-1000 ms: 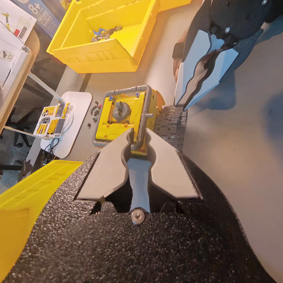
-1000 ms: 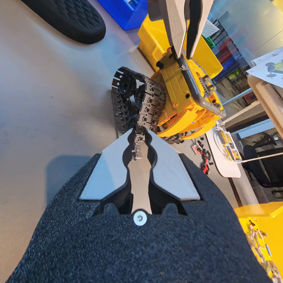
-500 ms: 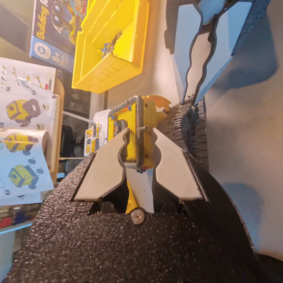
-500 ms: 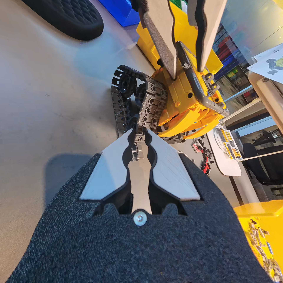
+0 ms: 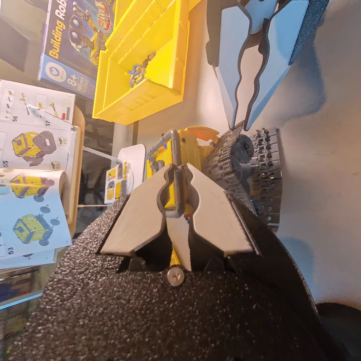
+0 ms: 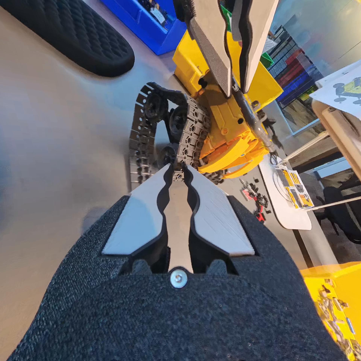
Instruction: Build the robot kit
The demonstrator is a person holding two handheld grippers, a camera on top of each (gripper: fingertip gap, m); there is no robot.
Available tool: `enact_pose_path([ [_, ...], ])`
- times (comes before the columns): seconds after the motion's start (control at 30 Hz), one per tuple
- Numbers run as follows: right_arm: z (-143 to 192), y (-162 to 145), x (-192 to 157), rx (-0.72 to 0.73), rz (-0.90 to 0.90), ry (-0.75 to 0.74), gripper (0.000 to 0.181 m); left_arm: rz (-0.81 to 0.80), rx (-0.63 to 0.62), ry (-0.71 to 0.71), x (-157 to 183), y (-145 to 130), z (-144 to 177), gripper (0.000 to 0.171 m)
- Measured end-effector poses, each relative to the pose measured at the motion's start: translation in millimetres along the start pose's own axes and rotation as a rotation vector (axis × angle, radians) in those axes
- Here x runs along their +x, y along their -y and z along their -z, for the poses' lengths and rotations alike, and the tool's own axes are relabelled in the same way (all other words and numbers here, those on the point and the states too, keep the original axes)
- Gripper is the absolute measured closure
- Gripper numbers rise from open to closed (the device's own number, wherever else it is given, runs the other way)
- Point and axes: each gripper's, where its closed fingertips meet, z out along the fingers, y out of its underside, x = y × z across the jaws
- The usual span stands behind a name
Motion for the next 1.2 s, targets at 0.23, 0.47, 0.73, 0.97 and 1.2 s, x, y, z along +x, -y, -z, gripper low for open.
enact_pose_path([
  [0.23,10,24,14,0.004,-0.135,0.066,0.174,0.192,0.001,-0.171,-18,-4,5,0.164],
  [0.47,12,26,21,0.006,-0.250,0.141,0.174,0.279,0.016,-0.216,-26,-7,2,0.164],
  [0.73,12,26,21,0.033,-0.267,0.147,0.173,0.285,0.014,-0.209,-26,-7,1,0.164],
  [0.97,18,32,6,0.062,-0.169,0.140,0.160,0.261,0.015,-0.186,-21,-5,4,0.164],
  [1.2,28,39,-57,-0.040,0.020,0.344,0.158,0.246,0.031,-0.162,-15,-3,6,0.163],
])
